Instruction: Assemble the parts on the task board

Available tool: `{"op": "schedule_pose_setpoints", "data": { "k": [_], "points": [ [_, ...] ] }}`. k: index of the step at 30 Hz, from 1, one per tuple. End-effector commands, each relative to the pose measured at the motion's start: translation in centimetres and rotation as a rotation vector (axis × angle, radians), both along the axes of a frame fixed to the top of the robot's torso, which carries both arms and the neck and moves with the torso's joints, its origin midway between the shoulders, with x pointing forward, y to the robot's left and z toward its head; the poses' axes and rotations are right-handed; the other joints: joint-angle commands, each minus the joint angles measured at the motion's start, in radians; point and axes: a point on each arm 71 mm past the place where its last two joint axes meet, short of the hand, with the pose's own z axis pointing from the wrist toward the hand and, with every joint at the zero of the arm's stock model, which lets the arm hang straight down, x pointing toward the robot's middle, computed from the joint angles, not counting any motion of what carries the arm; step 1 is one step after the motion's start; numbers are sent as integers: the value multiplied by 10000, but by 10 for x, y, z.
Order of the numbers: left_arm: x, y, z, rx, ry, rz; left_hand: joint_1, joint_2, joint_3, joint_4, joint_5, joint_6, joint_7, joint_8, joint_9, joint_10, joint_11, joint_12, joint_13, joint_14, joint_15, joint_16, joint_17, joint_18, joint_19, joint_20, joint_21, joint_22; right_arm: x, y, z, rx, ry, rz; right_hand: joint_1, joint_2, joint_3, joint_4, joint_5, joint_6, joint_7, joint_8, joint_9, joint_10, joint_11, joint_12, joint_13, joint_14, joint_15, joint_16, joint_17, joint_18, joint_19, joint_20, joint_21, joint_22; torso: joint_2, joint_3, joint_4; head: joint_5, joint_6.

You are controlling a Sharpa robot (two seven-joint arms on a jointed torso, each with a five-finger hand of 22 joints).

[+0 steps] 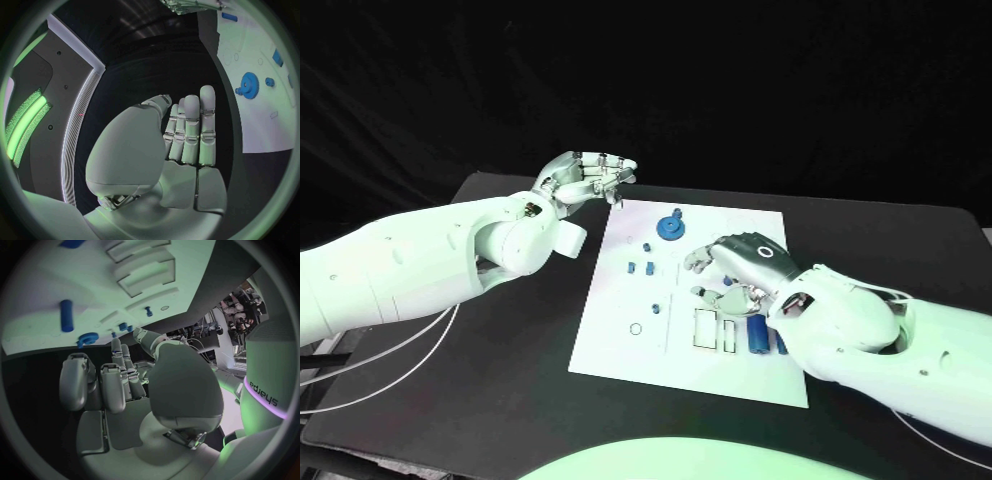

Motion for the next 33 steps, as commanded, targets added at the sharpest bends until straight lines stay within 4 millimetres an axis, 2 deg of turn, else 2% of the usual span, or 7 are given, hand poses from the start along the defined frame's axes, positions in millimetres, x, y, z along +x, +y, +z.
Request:
{"op": "schedule_pose_setpoints", "data": {
  "k": [1,5,7,12,17,23,33],
  "points": [
    [-1,-3,1,-130,4,-191,-50,-32,65,2,47,-72,-3,30,-9,-55,19,56,16,-59,-12,-44,-15,58,-14,-25,-58,-11,13,-20,3,-568,822,-628,-113,-107,-226,11,86,-91,-75,-99,-44,-213,-26,42,-67,426,63,-4,-10,2,-46,36,-64,827,-12,-23,-7,-222,95],
    [-1,-3,1,-131,5,-199,-50,-32,65,2,47,-72,-3,30,-9,-55,19,56,16,-59,-12,-44,-15,58,-14,-25,-58,-11,27,-43,7,-1203,1038,-1043,-99,-125,-897,78,362,-200,-152,-188,-103,-615,-23,53,-197,432,60,20,15,48,-143,31,-338,688,-4,-11,-12,-308,154],
    [-1,-3,1,-129,8,-200,-50,-32,65,2,47,-72,-3,30,-9,-55,19,56,16,-59,-12,-44,-15,58,-14,-25,-58,-11,32,-51,7,-1500,1185,-1142,57,-13,-1432,126,443,-201,-240,-213,-135,-733,-15,151,-251,432,69,33,24,60,-158,39,-422,653,6,0,4,-333,163],
    [-2,-2,0,-125,12,-199,-50,-32,65,2,47,-72,-3,30,-9,-55,19,56,16,-59,-12,-44,-15,58,-14,-25,-58,-11,36,-56,5,-1917,1457,-1096,287,150,-1962,204,468,-206,-314,-251,-183,-829,-4,265,-308,425,80,29,2,71,-166,48,-504,622,17,9,0,-334,150],
    [-2,-2,0,-124,18,-204,-50,-32,65,2,47,-72,-3,30,-9,-55,19,56,16,-59,-12,-44,-15,58,-14,-25,-58,-11,37,-52,1,-2039,1574,-971,398,243,-2038,221,483,-192,-332,-256,-199,-784,-17,343,-314,418,72,13,-37,66,-146,44,-482,638,15,-6,20,-324,143],
    [-2,-1,0,-113,25,-186,-50,-32,65,2,47,-72,-3,30,-9,-55,19,56,16,-59,-12,-44,-15,58,-14,-25,-58,-11,39,-46,-3,-1920,1584,-798,551,365,-2025,246,497,-122,-277,-248,-225,-579,-76,528,-309,394,25,-39,-132,46,-82,12,-383,699,18,-2,27,-313,120],
    [-1,-1,0,-102,36,-171,-50,-32,65,2,47,-72,-3,30,-9,-55,19,56,16,-59,-12,-44,-15,58,-14,-25,-58,-11,36,-33,-8,-1574,1658,-449,769,545,-1425,346,278,109,-285,-218,-304,146,-232,763,-351,460,-117,34,-24,-60,173,-116,128,1003,17,-1,16,-276,74]
  ]
}}
